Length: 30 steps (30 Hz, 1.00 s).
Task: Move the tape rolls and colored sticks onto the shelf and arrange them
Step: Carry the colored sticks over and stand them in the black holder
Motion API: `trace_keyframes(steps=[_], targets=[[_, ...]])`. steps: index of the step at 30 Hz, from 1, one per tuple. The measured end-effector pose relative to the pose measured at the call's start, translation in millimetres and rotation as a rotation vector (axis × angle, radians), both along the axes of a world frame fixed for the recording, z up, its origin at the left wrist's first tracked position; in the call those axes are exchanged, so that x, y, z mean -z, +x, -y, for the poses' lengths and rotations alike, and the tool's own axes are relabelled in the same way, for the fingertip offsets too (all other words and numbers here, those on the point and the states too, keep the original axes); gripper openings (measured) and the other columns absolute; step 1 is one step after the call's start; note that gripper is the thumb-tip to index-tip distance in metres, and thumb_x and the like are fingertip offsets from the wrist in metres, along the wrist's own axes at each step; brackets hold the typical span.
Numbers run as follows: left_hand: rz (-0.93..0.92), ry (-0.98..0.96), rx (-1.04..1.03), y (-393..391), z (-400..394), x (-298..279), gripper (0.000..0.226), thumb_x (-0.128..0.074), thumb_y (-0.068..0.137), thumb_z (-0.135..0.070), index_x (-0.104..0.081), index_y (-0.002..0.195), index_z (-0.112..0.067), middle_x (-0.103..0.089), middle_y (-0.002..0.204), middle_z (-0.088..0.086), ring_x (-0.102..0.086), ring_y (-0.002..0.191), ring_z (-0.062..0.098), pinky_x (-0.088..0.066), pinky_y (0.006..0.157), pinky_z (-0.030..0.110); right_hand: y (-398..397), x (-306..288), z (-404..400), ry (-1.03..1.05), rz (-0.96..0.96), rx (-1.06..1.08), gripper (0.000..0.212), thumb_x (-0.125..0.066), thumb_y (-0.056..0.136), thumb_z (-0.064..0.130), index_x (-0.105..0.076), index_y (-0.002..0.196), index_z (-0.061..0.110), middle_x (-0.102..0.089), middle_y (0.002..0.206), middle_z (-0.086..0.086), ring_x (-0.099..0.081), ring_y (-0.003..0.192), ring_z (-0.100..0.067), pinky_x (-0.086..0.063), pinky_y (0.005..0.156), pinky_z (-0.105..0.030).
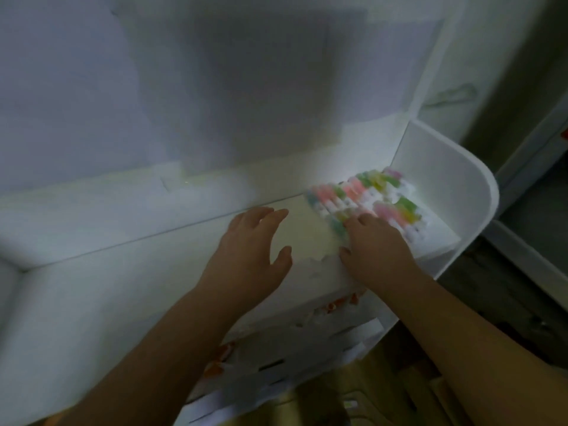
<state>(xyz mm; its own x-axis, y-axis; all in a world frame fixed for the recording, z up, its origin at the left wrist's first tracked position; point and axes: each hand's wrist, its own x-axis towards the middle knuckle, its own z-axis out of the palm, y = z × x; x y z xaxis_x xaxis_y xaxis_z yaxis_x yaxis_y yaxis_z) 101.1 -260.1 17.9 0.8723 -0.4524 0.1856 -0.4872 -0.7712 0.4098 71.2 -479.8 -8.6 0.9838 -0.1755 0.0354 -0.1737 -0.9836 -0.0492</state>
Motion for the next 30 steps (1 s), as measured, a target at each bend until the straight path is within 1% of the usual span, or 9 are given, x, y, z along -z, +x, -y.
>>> trace_keyframes(steps=[4,8,10,12,14,17,20,25,30], targets=[[0.024,0.038,-0.053,13,21,2,0.061,-0.055,0.094,-0.044,-0.033,0.149,-0.033,-0.037,0.15,-0.007,-0.029,0.138,0.014,-0.029,0.114,0.034,14,5,17,-0.048,-0.008,-0.062,0.026,-0.056,0.091,0.027,-0.06,0.114,0.015,-0.061,0.111,-0.006,-0.06,0.102,-0.024,-0.045,0.079,-0.032],[0.031,0.034,-0.084,17,37,2,0.06,-0.055,0.094,-0.041,-0.035,0.149,-0.03,-0.04,0.149,-0.006,-0.03,0.137,0.014,-0.028,0.113,0.031,22,14,18,-0.091,0.004,-0.092,0.014,-0.061,0.086,0.022,-0.067,0.094,0.012,-0.066,0.089,-0.007,-0.066,0.083,-0.027,-0.049,0.07,-0.034],[0.039,0.035,-0.1,19,42,4,0.059,-0.056,0.094,-0.041,-0.037,0.148,-0.029,-0.041,0.148,-0.006,-0.031,0.136,0.014,-0.029,0.112,0.031,25,14,19,-0.079,0.008,-0.105,0.017,-0.058,0.089,0.023,-0.065,0.099,0.012,-0.066,0.093,-0.008,-0.065,0.084,-0.027,-0.049,0.072,-0.035],[0.045,0.05,-0.115,21,47,6,0.059,-0.056,0.094,-0.041,-0.038,0.148,-0.028,-0.042,0.147,-0.006,-0.033,0.135,0.014,-0.03,0.112,0.032,26,16,21,-0.059,-0.01,-0.14,0.026,-0.047,0.096,0.023,-0.06,0.114,0.011,-0.063,0.108,-0.008,-0.061,0.099,-0.027,-0.047,0.083,-0.036],[0.038,0.063,-0.127,24,50,7,0.058,-0.056,0.094,-0.042,-0.039,0.147,-0.027,-0.043,0.146,-0.006,-0.034,0.134,0.015,-0.031,0.111,0.032,27,16,24,-0.008,-0.004,-0.178,0.027,-0.042,0.099,0.024,-0.055,0.119,0.012,-0.058,0.116,-0.007,-0.056,0.108,-0.025,-0.043,0.09,-0.033],[0.016,0.075,-0.149,29,57,9,0.057,-0.055,0.094,-0.043,-0.039,0.147,-0.028,-0.043,0.146,-0.006,-0.037,0.132,0.015,-0.034,0.109,0.032,25,16,31,0.125,0.02,-0.166,0.018,-0.048,0.097,0.027,-0.057,0.107,0.015,-0.057,0.107,-0.003,-0.057,0.104,-0.022,-0.037,0.076,-0.028],[-0.012,0.072,-0.168,37,66,11,0.053,-0.055,0.094,-0.044,-0.045,0.143,-0.028,-0.048,0.14,-0.005,-0.044,0.127,0.016,-0.039,0.105,0.033,22,13,38,0.182,0.024,-0.189,0.02,-0.05,0.096,0.033,-0.056,0.104,0.015,-0.055,0.104,-0.003,-0.056,0.099,-0.022,-0.031,0.071,-0.027],[-0.079,-0.015,-0.232,58,98,14,0.028,-0.059,0.091,-0.041,-0.06,0.113,-0.024,-0.055,0.107,-0.005,-0.057,0.089,0.011,-0.045,0.077,0.025,18,9,52,0.26,0.082,-0.169,0.022,-0.051,0.095,0.036,-0.056,0.109,0.019,-0.054,0.103,0.001,-0.056,0.099,-0.021,-0.039,0.075,-0.029],[-0.15,-0.011,-0.289,92,138,25,0.032,-0.056,0.089,-0.049,-0.053,0.105,-0.02,-0.055,0.104,0.001,-0.06,0.086,0.023,-0.054,0.078,0.038,11,5,64,0.299,0.147,-0.132,0.03,-0.056,0.093,0.037,-0.059,0.118,0.021,-0.058,0.11,0.001,-0.053,0.104,-0.019,-0.043,0.083,-0.028]])
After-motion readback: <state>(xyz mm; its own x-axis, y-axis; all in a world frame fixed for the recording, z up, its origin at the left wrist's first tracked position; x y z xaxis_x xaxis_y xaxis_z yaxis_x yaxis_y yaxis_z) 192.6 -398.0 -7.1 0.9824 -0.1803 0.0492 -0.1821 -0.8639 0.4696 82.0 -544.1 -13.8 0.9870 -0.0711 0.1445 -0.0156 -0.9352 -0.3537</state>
